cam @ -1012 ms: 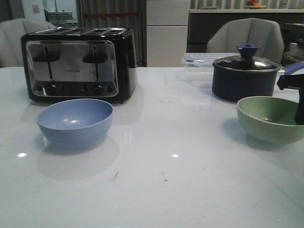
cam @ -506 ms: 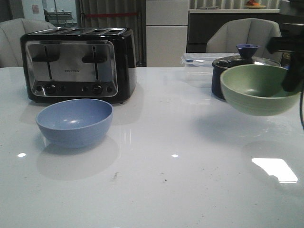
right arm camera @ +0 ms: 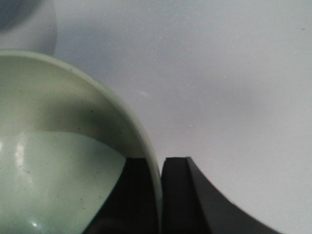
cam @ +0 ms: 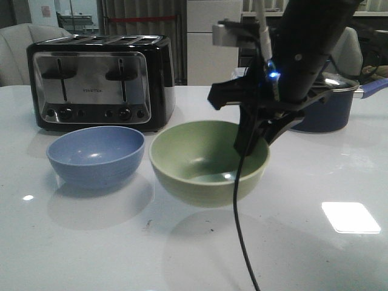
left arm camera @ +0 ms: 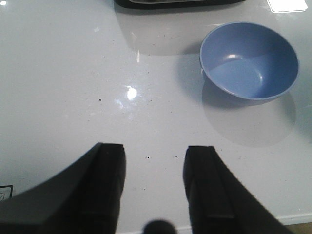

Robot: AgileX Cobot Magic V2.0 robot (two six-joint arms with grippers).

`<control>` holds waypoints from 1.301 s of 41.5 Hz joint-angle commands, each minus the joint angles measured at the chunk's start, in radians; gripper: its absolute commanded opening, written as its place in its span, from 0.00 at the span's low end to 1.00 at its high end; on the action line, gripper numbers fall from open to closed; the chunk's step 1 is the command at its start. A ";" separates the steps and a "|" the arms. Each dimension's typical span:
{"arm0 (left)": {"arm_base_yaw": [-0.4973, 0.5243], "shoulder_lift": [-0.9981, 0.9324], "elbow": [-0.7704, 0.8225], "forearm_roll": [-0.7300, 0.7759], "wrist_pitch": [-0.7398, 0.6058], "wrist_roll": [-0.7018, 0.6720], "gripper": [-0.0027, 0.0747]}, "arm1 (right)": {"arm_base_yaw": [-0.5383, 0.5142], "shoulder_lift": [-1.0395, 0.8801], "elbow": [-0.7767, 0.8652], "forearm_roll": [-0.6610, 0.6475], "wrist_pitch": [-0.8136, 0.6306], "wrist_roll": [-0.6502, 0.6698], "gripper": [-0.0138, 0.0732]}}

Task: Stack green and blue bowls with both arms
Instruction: 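Carry the green bowl to the table center and release it, then raise the right gripper away from the green bowl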

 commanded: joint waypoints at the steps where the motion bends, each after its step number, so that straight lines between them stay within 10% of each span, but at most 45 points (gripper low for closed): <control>1: -0.001 0.002 -0.036 -0.008 -0.071 -0.006 0.49 | 0.010 -0.017 -0.031 0.012 -0.054 -0.012 0.22; 20: -0.001 0.002 -0.036 -0.008 -0.102 -0.006 0.49 | 0.010 0.005 -0.031 0.002 -0.099 -0.013 0.72; 33: -0.001 0.021 -0.036 -0.014 -0.107 -0.006 0.52 | 0.045 -0.285 0.095 -0.034 -0.093 -0.080 0.73; 42: -0.030 0.131 -0.065 -0.038 -0.108 0.000 0.81 | 0.114 -0.567 0.292 -0.034 -0.124 -0.085 0.73; 54: -0.137 0.396 -0.193 -0.049 -0.111 0.000 0.81 | 0.123 -0.859 0.449 -0.034 -0.108 -0.085 0.73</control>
